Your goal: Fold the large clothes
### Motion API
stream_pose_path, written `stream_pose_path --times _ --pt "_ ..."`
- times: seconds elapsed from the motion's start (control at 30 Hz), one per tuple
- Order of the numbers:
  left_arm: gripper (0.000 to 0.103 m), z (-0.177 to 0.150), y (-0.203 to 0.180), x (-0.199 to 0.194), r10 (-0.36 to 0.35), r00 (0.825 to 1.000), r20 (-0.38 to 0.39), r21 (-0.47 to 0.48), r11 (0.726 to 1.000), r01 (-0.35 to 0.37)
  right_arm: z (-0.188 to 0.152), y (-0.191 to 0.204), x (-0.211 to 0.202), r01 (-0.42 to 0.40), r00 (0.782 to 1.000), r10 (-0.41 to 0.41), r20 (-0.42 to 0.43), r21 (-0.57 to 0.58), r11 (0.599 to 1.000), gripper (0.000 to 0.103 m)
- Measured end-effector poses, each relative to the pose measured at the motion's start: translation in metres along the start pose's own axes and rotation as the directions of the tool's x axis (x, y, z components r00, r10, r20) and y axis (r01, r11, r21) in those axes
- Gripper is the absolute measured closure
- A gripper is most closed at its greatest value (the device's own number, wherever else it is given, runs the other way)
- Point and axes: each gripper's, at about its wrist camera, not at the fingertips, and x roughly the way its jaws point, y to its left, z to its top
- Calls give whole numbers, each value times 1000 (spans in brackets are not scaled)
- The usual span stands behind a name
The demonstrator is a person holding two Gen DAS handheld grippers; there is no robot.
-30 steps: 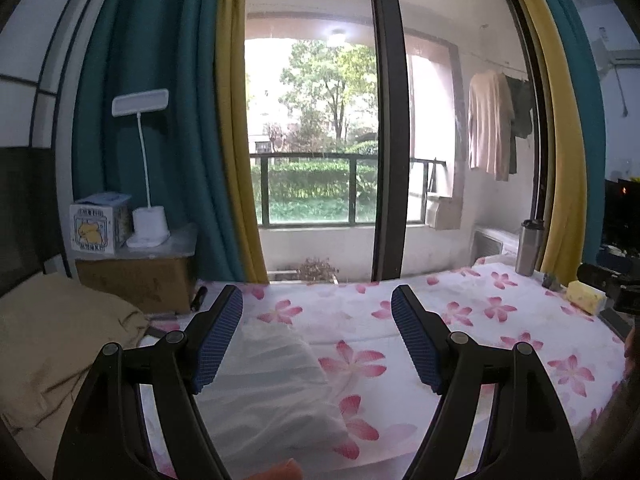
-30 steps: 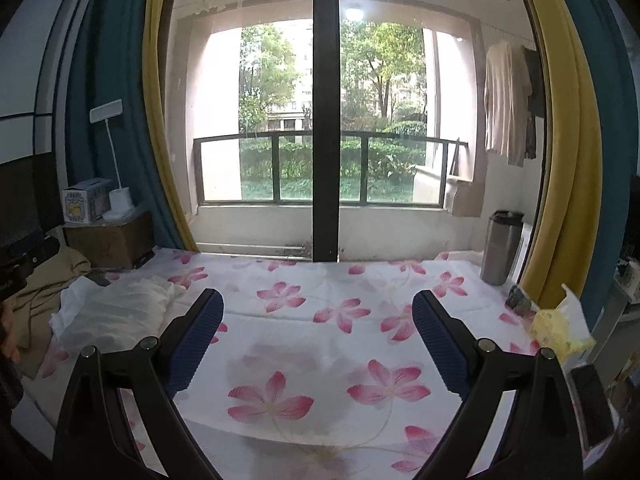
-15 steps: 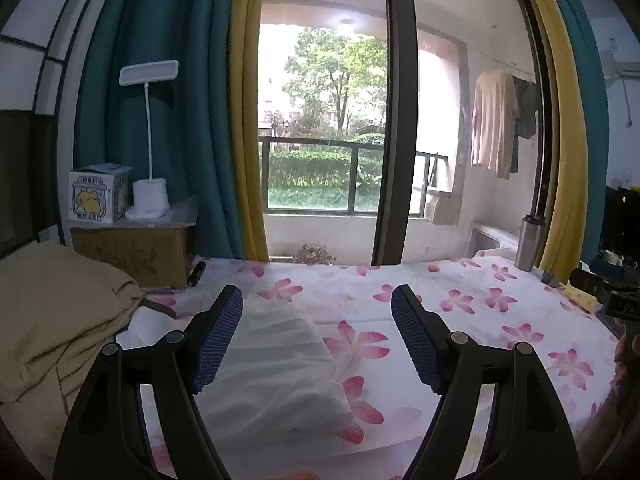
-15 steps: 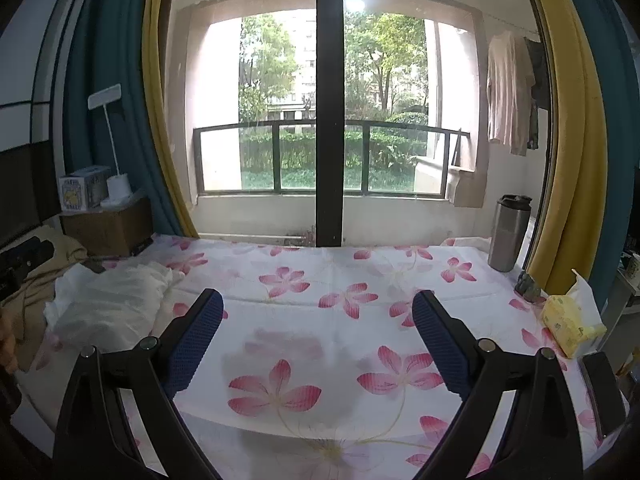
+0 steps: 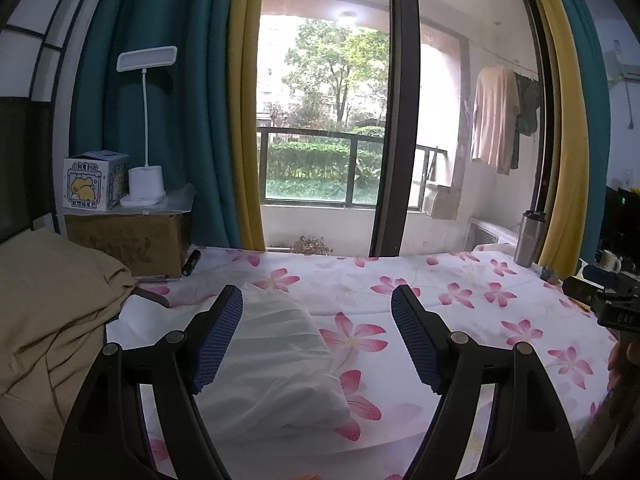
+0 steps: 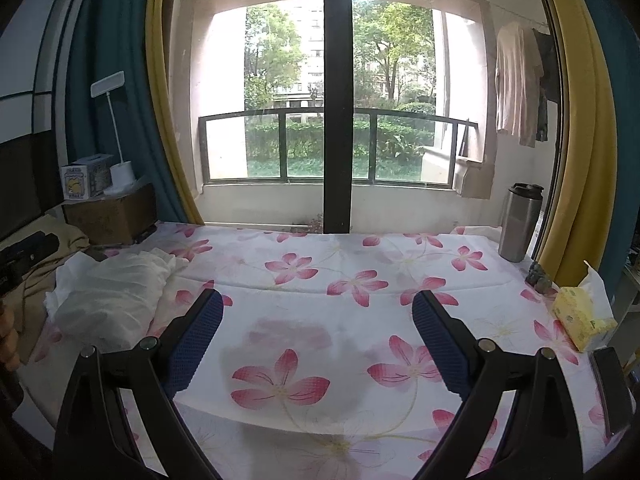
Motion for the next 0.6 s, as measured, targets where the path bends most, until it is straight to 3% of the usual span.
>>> stream_pose_path --times 0.6 --pt "23 1 -5 -1 -14 1000 -1 3 1000 14 0 1 -2 -7 1000 7 8 14 1000 8"
